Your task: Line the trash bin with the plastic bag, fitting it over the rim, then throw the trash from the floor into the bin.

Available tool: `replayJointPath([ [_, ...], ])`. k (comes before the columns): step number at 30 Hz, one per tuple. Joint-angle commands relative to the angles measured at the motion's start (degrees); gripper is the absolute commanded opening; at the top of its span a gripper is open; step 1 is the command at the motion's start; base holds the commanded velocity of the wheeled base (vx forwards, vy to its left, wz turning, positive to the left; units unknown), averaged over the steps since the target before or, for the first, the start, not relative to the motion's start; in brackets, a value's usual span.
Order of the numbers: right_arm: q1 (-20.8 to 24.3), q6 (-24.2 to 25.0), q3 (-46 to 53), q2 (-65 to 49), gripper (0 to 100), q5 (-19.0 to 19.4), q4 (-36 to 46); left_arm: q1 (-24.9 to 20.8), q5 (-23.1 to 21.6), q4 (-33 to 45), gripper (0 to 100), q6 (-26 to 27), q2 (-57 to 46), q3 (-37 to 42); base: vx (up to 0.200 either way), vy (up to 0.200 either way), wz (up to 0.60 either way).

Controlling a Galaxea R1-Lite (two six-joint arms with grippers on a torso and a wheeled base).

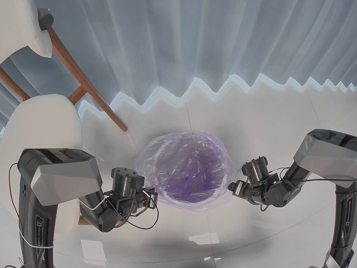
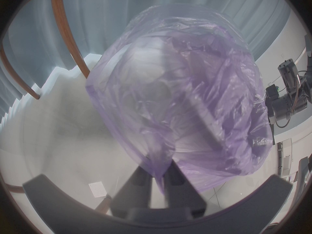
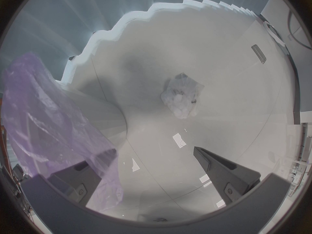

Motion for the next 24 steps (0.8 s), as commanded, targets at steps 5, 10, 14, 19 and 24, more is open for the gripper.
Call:
replayJointPath([
  [5,0.0,-0.1,0.7,-2.7,100,0.0,0.1,-1.2,-0.2,-3.9,100,-0.1,-0.7,2.2,0.000,0.000,0.00],
  [10,0.0,-0.2,2.0,-4.4,100,0.0,0.1,-3.3,-1.7,-10.9,100,0.2,-1.2,8.5,0.000,0.000,0.00],
  [14,-0.1,-0.2,3.0,-6.0,100,0.0,0.3,-4.9,-3.2,-17.4,100,1.4,-3.2,17.4,0.000,0.000,0.00],
  [19,0.0,-0.3,5.4,-8.2,100,0.0,0.2,-5.5,-6.2,-23.7,100,4.2,-5.3,26.6,0.000,0.000,0.00],
  [24,0.1,-0.9,9.2,-12.6,100,0.1,0.1,-6.9,-11.5,-23.2,100,4.2,-13.4,29.4,0.000,0.000,0.00],
])
